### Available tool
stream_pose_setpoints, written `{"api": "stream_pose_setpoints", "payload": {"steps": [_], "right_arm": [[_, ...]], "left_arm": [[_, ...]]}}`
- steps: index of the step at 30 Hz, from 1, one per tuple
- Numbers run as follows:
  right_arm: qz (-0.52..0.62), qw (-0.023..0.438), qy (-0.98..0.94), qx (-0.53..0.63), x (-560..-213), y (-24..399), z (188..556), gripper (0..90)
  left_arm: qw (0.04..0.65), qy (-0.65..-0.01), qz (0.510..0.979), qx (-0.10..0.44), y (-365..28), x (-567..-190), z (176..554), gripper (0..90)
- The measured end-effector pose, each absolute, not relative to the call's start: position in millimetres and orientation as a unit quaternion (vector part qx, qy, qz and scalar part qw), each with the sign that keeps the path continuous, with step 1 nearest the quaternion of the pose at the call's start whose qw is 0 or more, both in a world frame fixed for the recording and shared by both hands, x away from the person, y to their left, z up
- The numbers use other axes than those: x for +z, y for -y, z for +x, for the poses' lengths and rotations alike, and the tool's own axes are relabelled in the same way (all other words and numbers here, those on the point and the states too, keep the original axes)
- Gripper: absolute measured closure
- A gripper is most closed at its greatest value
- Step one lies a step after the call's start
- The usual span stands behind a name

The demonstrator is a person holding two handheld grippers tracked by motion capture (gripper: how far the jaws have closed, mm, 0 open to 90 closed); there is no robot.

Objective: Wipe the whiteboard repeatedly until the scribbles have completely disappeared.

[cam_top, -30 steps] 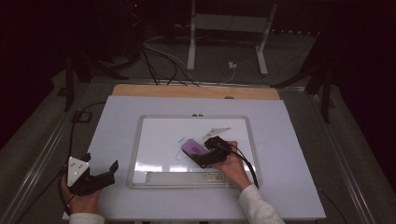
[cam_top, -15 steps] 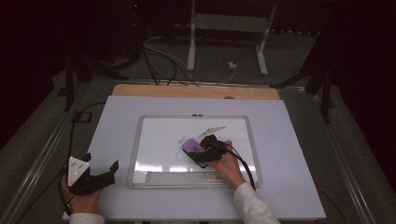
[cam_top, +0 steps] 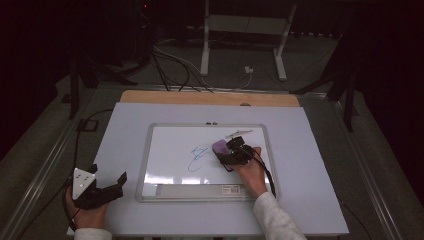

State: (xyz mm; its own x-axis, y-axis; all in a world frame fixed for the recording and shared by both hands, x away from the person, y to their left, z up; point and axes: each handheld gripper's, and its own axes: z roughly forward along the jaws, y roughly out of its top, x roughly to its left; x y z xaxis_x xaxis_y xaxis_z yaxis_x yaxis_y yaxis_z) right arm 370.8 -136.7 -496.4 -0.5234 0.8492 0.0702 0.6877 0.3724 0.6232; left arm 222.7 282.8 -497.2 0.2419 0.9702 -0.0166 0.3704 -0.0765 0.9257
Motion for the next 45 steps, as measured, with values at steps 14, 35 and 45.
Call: {"api": "stream_pose_setpoints", "payload": {"steps": [14, 35, 45], "right_arm": [[0.476, 0.12, -0.815, 0.307, -497, 126, 367, 41.3], [0.501, 0.138, -0.808, 0.279, -494, 134, 377, 41.4], [0.44, 0.124, -0.84, 0.293, -495, 96, 360, 41.4]], "left_arm": [[0.443, -0.514, 0.653, 0.338, -281, -497, 223, 0.6], [0.446, -0.515, 0.649, 0.339, -283, -497, 222, 0.6], [0.442, -0.513, 0.653, 0.339, -281, -497, 223, 0.6]]}}
